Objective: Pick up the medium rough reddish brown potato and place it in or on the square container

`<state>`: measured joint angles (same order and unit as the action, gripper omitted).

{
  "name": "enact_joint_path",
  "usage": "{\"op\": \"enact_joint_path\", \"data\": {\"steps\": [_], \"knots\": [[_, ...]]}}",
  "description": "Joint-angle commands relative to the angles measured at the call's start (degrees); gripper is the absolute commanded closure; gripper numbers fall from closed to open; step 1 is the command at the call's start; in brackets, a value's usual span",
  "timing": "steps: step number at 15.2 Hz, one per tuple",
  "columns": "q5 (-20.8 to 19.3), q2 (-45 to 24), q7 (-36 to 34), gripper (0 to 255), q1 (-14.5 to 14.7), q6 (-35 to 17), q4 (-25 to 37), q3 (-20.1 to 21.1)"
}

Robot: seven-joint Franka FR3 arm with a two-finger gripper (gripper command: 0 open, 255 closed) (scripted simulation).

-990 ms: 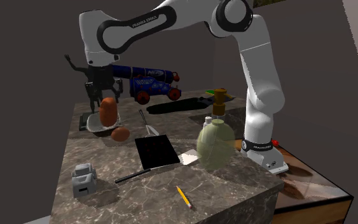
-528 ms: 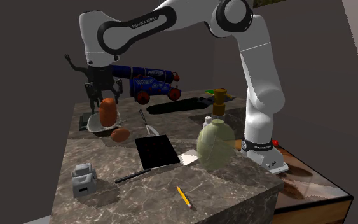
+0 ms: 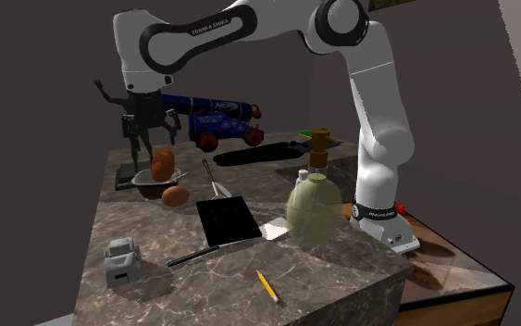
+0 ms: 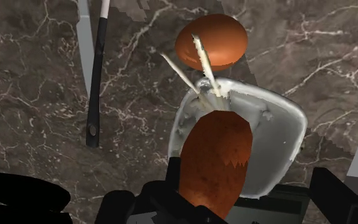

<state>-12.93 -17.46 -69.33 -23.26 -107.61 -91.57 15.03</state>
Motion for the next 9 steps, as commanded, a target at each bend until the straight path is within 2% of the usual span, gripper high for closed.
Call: {"op": "enact_joint_path", "data": {"steps": [1,2,9], "knots": [[0.26,0.46,0.26,0,0.25,3.08,2.58,0.18],[0.34,0.55,0.35,0,0.4,4.55,3.96,0.26],[0.34,0.55,0.35,0,0.4,4.55,3.96,0.26]]}}
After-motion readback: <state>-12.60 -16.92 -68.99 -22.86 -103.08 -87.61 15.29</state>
